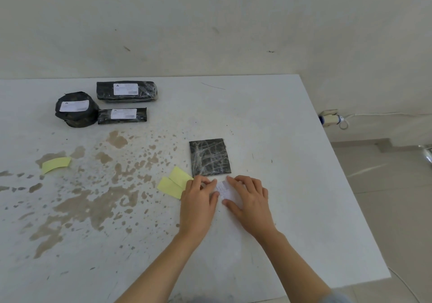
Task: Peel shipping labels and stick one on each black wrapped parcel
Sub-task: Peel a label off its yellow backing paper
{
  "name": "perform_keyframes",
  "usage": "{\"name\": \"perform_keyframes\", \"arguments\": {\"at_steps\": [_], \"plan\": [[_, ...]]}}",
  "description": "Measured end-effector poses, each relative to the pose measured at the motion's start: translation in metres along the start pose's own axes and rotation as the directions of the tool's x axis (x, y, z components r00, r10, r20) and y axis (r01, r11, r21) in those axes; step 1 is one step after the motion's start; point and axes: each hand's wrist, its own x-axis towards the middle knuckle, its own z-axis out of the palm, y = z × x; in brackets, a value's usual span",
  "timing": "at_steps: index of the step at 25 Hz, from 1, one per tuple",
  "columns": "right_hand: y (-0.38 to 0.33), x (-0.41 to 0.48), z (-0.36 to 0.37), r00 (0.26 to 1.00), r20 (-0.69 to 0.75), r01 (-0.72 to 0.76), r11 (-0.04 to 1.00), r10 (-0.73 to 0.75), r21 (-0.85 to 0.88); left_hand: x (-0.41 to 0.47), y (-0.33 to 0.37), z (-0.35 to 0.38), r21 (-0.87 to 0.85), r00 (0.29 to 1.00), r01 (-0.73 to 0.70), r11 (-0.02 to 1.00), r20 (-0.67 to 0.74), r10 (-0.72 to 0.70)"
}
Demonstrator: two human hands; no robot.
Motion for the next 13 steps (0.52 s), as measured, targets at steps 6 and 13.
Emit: {"name": "perform_keyframes", "arguments": {"at_steps": [6, 13], "plan": [[0.0, -0.002, 0.003, 1.0, -0.019, -0.011, 0.999, 0.011, 0.03, 0.008, 0.013, -0.004, -0.3, 0.971, 0.233, 0.925, 0.02, -0.238], [-0.027, 0.027, -0.029, 0.933, 0.24, -0.36, 0.669, 0.269, 0.65, 0.029, 0.015, -0.042, -0.625, 0.919, 0.358, 0.693, 0.105, -0.38]]}}
